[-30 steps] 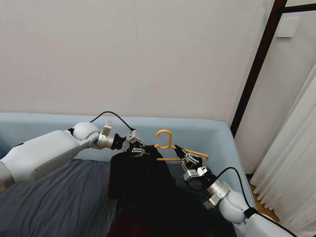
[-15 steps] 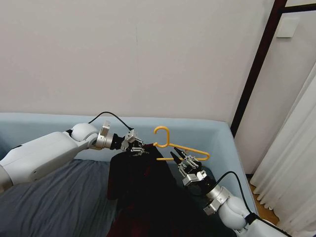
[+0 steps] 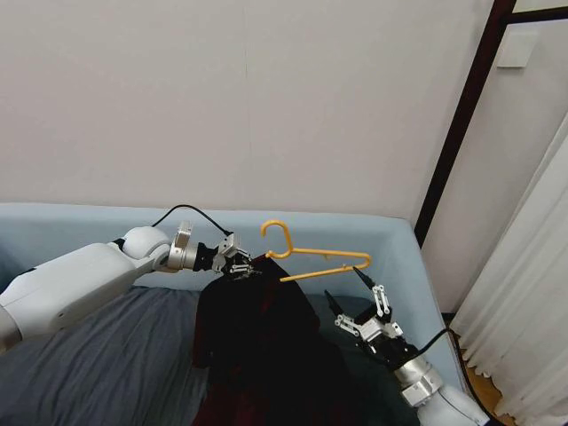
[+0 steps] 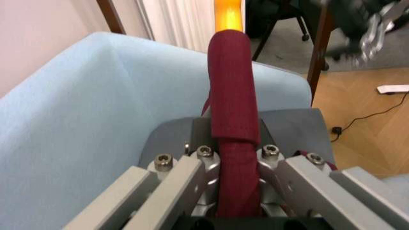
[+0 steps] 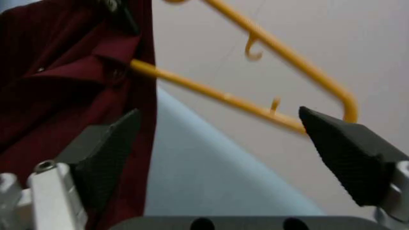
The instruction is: Pick up the clothes from the sofa and hang them on the clothes hanger.
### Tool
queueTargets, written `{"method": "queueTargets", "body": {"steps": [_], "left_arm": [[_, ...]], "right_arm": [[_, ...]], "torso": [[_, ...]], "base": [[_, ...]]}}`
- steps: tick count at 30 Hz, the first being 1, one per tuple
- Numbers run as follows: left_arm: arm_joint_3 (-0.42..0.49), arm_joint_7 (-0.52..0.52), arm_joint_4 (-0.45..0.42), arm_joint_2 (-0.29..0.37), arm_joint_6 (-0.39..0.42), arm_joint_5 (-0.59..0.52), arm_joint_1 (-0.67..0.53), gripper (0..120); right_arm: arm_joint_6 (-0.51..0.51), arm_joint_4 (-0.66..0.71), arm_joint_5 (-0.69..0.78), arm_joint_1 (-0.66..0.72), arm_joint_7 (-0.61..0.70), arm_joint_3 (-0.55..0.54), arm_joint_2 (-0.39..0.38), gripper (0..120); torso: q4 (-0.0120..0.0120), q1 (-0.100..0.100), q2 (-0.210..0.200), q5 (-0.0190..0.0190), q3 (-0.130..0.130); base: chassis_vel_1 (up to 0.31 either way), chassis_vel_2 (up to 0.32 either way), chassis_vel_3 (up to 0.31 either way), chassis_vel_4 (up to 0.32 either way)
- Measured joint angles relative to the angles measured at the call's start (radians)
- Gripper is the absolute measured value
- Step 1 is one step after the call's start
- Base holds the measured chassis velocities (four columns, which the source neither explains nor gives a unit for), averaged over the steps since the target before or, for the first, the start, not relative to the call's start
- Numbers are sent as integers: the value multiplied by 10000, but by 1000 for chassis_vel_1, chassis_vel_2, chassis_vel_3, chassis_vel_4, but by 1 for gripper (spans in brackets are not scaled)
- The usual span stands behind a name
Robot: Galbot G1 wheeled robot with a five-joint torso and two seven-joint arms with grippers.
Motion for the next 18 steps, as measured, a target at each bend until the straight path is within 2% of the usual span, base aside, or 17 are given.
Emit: {"method": "queueTargets", "body": {"steps": [5, 12, 18], "left_arm": [[-2, -24, -251, 236, -1, -11, 13, 1], [-85, -46, -672, 604, -1, -11, 220, 1], [-49, -44, -820, 657, -1, -47, 32, 1]], "right_arm": [[67, -1267, 634, -291, -909, 165, 81, 100], [104, -4008, -614, 639, -1623, -377, 846, 100], [211, -5456, -1258, 1370, -1850, -639, 1516, 100]], "torso": [[2, 0, 0, -1, 0], [5, 0, 0, 0, 2], [4, 0, 0, 0, 2]], "base": [[0, 0, 0, 0], [0, 0, 0, 0], [0, 0, 0, 0]]}}
